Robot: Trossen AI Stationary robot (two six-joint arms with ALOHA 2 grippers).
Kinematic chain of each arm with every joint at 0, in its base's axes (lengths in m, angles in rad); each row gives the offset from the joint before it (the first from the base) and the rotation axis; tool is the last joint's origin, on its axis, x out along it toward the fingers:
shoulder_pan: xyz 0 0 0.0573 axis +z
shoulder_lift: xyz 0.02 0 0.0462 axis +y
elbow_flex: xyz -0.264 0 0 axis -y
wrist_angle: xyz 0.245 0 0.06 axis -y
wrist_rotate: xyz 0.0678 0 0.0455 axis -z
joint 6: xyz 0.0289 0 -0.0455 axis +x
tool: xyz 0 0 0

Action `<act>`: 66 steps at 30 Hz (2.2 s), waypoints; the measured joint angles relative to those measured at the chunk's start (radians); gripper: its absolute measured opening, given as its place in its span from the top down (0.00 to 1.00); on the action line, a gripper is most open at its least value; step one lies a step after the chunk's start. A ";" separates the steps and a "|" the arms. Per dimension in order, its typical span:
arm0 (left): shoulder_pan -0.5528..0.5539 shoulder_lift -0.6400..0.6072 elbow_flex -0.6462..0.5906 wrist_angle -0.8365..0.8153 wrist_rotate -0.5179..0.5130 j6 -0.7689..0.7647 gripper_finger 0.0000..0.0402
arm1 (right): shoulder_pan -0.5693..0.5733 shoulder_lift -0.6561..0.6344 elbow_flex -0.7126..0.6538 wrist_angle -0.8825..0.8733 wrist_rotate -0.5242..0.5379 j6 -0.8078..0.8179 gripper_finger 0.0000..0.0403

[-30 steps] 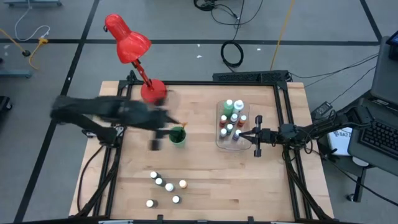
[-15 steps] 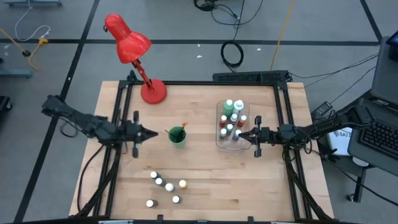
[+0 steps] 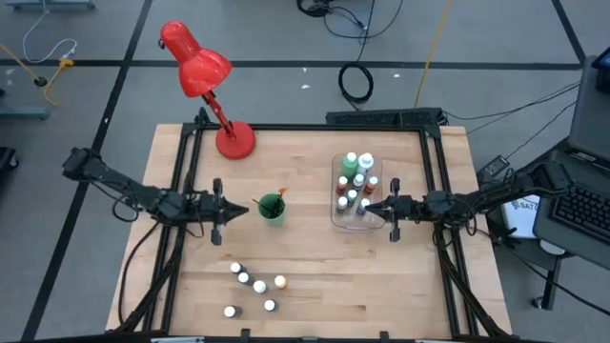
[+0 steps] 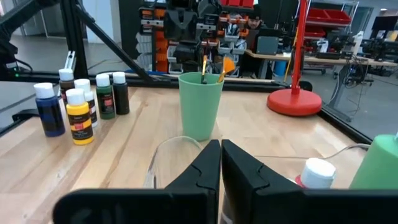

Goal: Pick & Place Paint Supplies
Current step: Put the small yellow paint bottle into the transparent bin

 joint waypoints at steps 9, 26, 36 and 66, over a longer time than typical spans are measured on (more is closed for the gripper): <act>0.000 0.000 -0.002 -0.011 -0.033 -0.031 0.98 | 0.000 0.000 0.000 0.003 0.001 -0.041 0.98; -0.001 0.002 -0.002 -0.057 0.000 -0.066 0.98 | 0.000 0.000 0.000 0.003 0.001 -0.028 0.98; -0.001 0.001 -0.002 -0.053 -0.001 -0.067 0.94 | 0.000 0.020 0.000 -0.018 0.014 0.092 0.98; -0.001 0.002 -0.001 -0.012 -0.027 0.008 0.94 | 0.162 0.948 0.761 0.255 -0.141 -0.031 0.39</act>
